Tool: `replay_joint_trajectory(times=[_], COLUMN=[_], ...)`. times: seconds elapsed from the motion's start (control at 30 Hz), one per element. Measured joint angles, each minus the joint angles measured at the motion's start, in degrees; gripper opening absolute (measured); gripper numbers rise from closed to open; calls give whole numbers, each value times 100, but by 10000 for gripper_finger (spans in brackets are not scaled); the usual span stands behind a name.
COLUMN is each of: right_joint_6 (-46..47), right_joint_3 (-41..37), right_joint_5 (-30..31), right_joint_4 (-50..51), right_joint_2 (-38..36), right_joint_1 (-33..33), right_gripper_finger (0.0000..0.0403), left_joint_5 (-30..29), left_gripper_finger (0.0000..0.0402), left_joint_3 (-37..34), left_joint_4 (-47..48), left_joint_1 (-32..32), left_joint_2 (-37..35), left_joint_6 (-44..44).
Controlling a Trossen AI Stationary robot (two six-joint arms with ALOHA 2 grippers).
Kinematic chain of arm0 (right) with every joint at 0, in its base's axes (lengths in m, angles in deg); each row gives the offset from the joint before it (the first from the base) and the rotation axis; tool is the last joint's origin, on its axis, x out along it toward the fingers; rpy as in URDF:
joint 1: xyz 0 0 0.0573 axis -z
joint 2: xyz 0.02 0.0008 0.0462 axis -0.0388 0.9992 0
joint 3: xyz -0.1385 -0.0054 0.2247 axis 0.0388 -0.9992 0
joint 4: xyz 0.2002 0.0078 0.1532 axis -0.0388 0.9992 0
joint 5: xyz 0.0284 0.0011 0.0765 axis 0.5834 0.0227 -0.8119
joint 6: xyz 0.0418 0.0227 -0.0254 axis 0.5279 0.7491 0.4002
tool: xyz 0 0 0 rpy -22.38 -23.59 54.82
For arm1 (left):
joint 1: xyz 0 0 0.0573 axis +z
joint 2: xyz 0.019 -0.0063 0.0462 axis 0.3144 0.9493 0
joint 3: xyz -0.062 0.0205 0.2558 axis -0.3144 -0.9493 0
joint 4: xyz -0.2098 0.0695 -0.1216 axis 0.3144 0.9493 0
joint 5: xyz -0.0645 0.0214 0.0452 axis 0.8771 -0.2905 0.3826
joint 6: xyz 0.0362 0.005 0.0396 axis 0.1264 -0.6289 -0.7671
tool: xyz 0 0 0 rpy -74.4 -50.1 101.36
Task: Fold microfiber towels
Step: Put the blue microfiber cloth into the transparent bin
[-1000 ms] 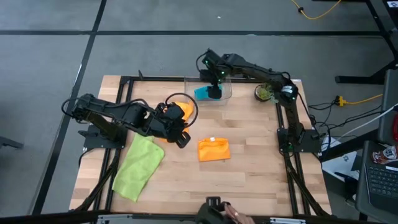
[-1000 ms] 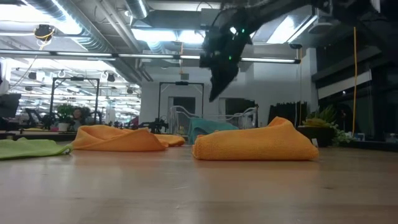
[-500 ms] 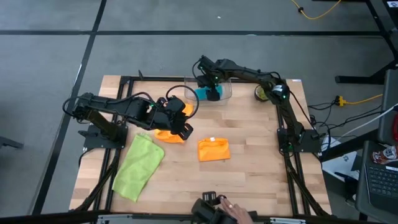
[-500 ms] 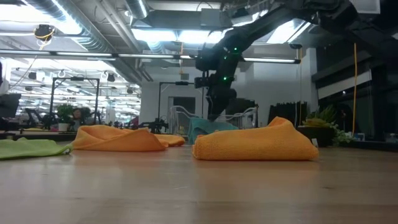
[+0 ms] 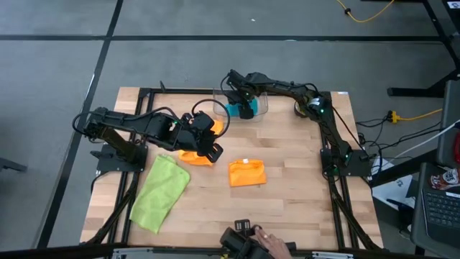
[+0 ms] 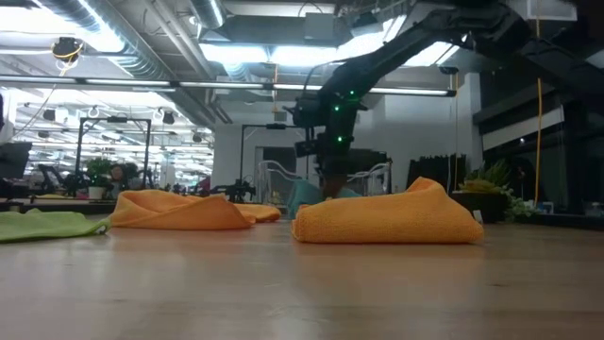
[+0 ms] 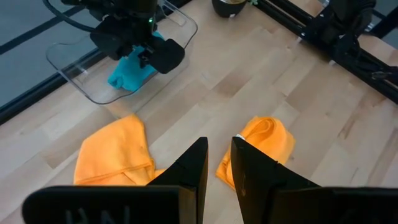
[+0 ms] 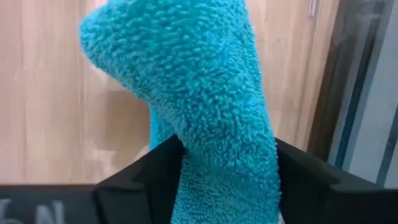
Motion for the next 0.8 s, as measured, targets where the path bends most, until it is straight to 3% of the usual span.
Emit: replay_joint_trajectory(times=[0.13, 0.33, 0.57, 0.63, 0.8], right_joint_6=[24, 28, 56, 171, 349], right_joint_3=[84, 284, 906, 1093, 1150], right_joint_5=[1, -4, -698, -507, 631], right_joint_4=[40, 442, 1169, 1021, 429], right_joint_2=[-6, -35, -35, -35, -35], right_joint_1=[-2, 0, 9, 5, 13], right_gripper_finger=[158, 26, 17, 17, 15], left_joint_5=[-1, -1, -3, -1, -3], left_gripper_finger=[62, 62, 62, 62, 62], left_joint_3=[0, 0, 0, 0, 0], left_joint_4=[0, 0, 0, 0, 2], left_joint_1=[0, 0, 0, 0, 0], left_joint_2=[0, 0, 0, 0, 0], left_joint_6=[0, 0, -20, -20, -20])
